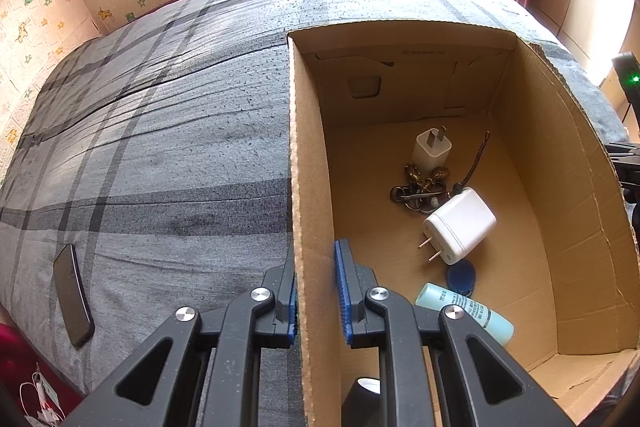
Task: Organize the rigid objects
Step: 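Lift the white remote with the right gripper and carry it into the box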
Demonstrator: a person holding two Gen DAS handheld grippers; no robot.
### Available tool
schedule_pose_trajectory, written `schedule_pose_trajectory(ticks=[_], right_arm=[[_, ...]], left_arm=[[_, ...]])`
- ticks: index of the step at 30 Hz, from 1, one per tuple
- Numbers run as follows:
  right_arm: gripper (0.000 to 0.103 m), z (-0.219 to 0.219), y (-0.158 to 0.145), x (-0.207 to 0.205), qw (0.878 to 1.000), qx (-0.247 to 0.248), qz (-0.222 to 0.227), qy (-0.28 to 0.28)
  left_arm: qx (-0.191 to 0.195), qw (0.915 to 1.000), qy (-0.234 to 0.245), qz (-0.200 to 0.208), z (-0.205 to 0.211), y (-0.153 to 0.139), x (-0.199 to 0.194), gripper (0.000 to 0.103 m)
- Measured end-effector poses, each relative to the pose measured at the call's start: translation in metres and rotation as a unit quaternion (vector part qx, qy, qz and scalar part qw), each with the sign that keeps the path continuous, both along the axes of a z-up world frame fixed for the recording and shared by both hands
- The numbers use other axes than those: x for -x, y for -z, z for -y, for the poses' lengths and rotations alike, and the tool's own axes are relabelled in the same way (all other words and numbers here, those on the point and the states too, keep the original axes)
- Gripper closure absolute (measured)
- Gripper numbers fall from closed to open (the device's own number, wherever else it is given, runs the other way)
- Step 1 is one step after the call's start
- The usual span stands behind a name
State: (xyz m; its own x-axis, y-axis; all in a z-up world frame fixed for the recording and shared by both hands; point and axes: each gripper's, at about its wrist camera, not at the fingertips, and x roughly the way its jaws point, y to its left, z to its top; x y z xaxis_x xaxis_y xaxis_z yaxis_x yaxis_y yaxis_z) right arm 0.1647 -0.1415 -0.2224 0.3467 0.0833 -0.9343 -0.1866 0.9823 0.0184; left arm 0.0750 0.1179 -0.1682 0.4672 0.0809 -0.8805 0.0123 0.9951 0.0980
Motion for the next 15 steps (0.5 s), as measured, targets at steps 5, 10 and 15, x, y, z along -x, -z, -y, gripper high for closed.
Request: schedule_pose_trajectory(ticks=[5,10,15], right_arm=[[0.053,-0.003,-0.019,0.002,1.000,0.000,0.006,0.004],[0.053,0.002,-0.036,0.007,1.000,0.000,0.010,0.008],[0.053,0.000,-0.059,0.014,1.000,-0.001,0.017,0.007]], left_arm=[[-0.003,1.0000,0.001,0.002,0.001,-0.001,0.001,0.085],[0.000,1.0000,0.001,0.002,0.001,-0.002,0.001,0.085],[0.006,1.0000,0.000,0.001,-0.002,-0.001,0.001,0.085]])
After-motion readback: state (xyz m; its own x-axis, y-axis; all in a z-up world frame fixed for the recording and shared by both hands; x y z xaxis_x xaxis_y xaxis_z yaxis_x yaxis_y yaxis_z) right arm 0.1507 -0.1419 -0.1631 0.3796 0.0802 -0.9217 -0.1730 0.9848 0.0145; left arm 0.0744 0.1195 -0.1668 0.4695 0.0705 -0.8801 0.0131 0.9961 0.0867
